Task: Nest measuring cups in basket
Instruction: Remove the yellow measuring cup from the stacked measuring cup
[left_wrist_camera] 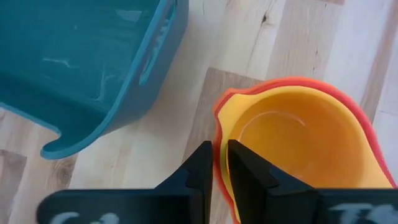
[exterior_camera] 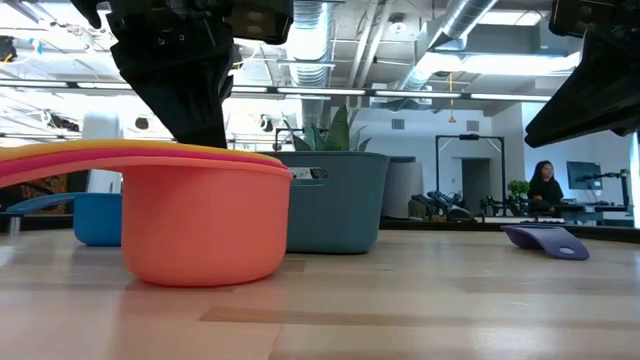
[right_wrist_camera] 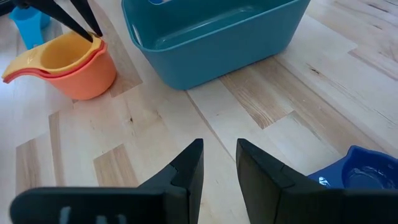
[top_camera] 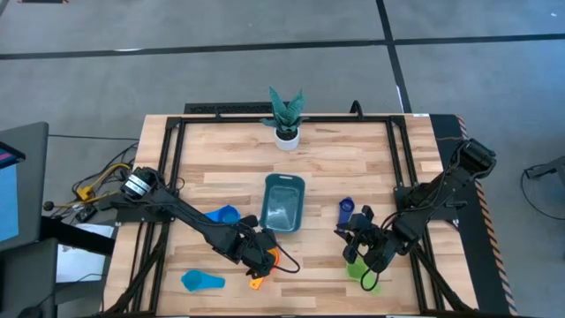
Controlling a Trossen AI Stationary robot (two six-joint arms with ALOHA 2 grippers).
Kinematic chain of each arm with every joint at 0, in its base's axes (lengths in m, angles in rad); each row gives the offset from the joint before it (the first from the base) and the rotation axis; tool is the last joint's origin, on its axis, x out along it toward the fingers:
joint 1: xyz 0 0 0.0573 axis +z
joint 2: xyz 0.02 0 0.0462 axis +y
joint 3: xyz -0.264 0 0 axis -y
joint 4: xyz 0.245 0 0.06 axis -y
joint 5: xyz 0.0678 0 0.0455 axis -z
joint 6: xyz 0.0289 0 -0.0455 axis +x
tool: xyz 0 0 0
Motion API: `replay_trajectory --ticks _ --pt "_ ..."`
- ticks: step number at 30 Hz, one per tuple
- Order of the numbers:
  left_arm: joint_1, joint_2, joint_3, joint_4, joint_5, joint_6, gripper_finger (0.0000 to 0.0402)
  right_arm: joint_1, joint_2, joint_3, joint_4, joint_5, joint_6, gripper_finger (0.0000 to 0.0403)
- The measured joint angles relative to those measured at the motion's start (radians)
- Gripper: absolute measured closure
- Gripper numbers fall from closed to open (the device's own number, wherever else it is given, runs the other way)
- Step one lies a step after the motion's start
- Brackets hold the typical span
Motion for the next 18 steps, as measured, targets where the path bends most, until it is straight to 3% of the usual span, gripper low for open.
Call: replay_trajectory --ticks 7,18 --pt "0.0 0.0 0.009 -0.003 -0.006 0.015 0.0397 0.0 0.0 0.0 0.0 0.0 0.0 0.0284" --pt "0.001 0.0 0.023 -0.007 -0.007 0.026 0.0381 0.0 0.0 0.0 0.0 0.0 -0.001 0.0284"
